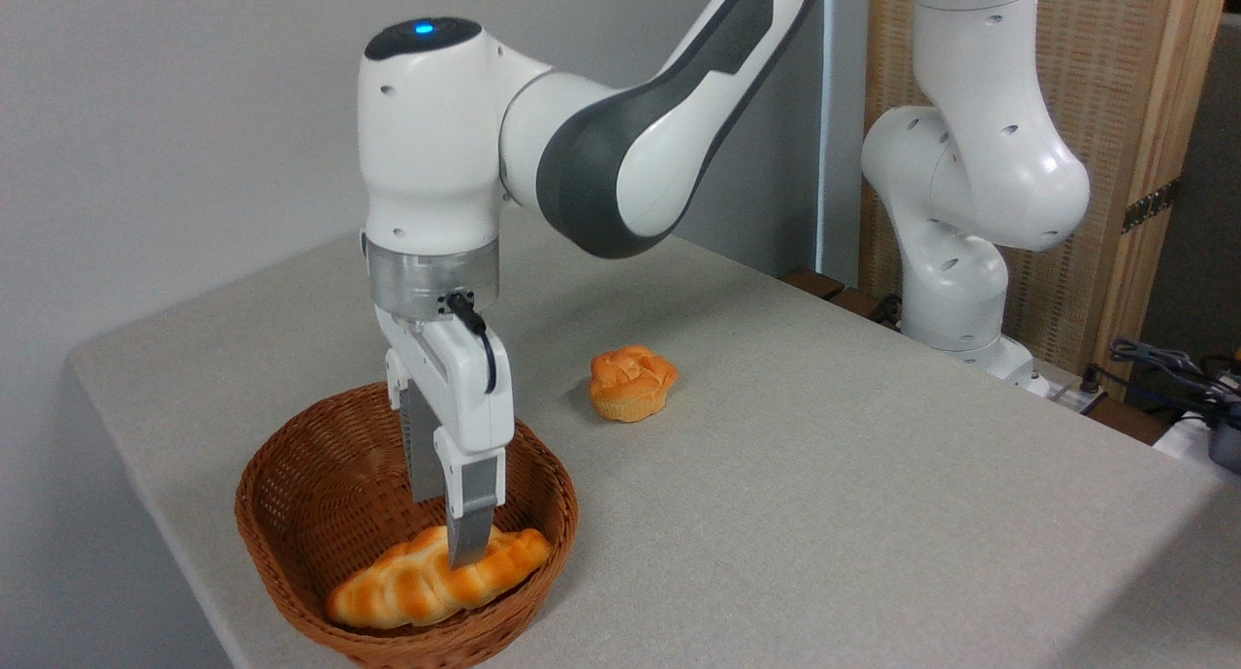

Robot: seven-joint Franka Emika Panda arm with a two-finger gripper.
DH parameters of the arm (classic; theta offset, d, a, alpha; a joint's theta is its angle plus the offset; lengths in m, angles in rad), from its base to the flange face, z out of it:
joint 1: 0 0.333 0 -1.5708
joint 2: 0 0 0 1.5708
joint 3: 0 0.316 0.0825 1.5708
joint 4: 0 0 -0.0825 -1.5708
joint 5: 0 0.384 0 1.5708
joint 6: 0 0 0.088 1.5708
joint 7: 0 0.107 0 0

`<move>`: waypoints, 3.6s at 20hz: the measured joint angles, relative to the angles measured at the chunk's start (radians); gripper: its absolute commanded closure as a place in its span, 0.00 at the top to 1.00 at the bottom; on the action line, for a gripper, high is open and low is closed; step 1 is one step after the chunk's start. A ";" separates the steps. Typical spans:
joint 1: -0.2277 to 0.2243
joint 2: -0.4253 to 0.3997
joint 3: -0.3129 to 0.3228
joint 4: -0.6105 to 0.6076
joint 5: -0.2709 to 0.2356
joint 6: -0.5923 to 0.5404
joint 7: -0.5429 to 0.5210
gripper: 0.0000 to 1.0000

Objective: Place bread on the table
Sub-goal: 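Lower the open gripper into the basket over the braided loaf, then close the gripper on the braided loaf inside the basket, then lift the braided loaf out of the basket and carry it beside the bun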

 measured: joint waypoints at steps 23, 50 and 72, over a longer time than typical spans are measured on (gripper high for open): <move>0.000 0.058 0.000 0.000 0.001 0.053 0.173 0.46; 0.020 0.033 0.006 0.010 -0.020 0.055 0.186 0.08; 0.020 0.013 0.005 0.011 -0.122 0.051 0.186 0.00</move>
